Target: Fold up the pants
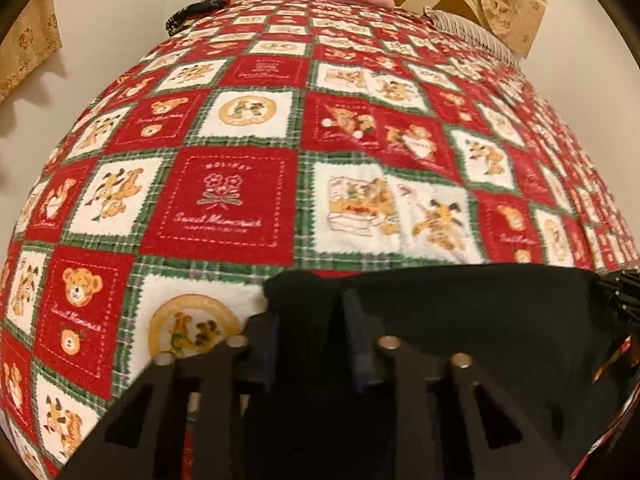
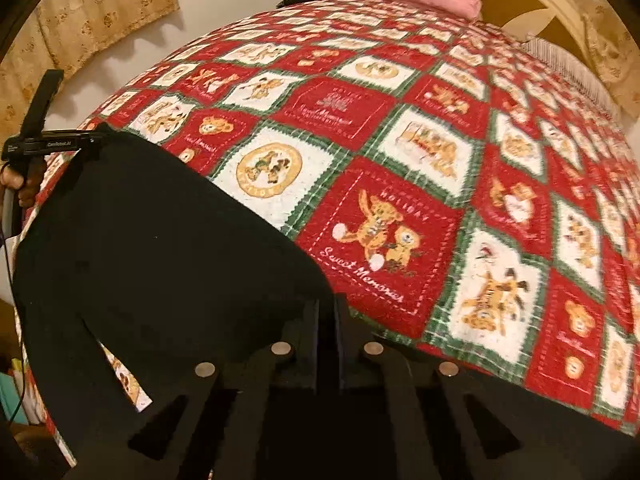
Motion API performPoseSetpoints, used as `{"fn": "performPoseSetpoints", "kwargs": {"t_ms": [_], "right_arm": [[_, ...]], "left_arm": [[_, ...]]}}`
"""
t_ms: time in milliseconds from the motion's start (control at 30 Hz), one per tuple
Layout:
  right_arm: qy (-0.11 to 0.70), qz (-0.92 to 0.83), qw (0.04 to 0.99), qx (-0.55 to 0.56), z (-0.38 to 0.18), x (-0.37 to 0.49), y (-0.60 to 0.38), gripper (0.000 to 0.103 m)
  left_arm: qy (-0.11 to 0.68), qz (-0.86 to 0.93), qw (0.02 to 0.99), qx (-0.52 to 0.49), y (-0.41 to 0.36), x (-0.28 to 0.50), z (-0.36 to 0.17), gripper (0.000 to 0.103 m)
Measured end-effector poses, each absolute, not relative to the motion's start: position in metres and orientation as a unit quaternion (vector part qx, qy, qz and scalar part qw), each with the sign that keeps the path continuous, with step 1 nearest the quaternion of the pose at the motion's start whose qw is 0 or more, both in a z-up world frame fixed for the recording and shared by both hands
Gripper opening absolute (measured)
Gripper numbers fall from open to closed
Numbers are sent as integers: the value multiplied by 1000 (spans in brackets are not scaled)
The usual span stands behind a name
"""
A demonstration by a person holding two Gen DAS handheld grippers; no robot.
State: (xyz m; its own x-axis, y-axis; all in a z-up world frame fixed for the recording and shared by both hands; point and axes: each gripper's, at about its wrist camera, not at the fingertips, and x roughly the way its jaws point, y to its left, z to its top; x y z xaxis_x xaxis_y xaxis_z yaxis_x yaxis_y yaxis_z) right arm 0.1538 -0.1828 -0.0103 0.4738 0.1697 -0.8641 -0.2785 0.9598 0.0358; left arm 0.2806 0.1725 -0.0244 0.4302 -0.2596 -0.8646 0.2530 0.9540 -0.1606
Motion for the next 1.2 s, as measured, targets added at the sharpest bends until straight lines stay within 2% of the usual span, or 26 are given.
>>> {"fn": "performPoseSetpoints", "kwargs": {"t_ms": [233, 367, 500, 700, 833, 967, 1033, 1100, 1200], "right_arm": [[367, 144, 919, -23, 77, 88, -180, 6], [316, 180, 931, -15, 105, 34, -168, 6], [302, 215, 929, -19, 101, -23, -150, 6], [328, 219, 918, -38, 48, -83, -133, 6], [360, 209, 909, -22, 8, -95, -134, 6], [385, 201, 901, -14, -21, -106, -129, 6], [391, 189, 901, -17, -30, -106, -128, 7], [390, 192, 901, -17, -32, -107, -130, 8], [401, 195, 895, -6, -26, -108, -135, 12]], "left_arm": [[436, -166, 883, -51, 183, 251, 29, 18], [370, -182, 907, -80, 204, 207, 63, 18], [340, -186, 918, -87, 221, 155, 69, 18], [330, -169, 926, -78, 237, 96, 39, 19], [332, -131, 931, -81, 251, 67, 8, 36], [368, -86, 920, -102, 268, 53, -20, 42], [378, -49, 919, -97, 276, 45, -29, 59], [385, -9, 919, -83, 282, 41, -32, 66], [388, 22, 918, -73, 292, 32, -29, 66]]}}
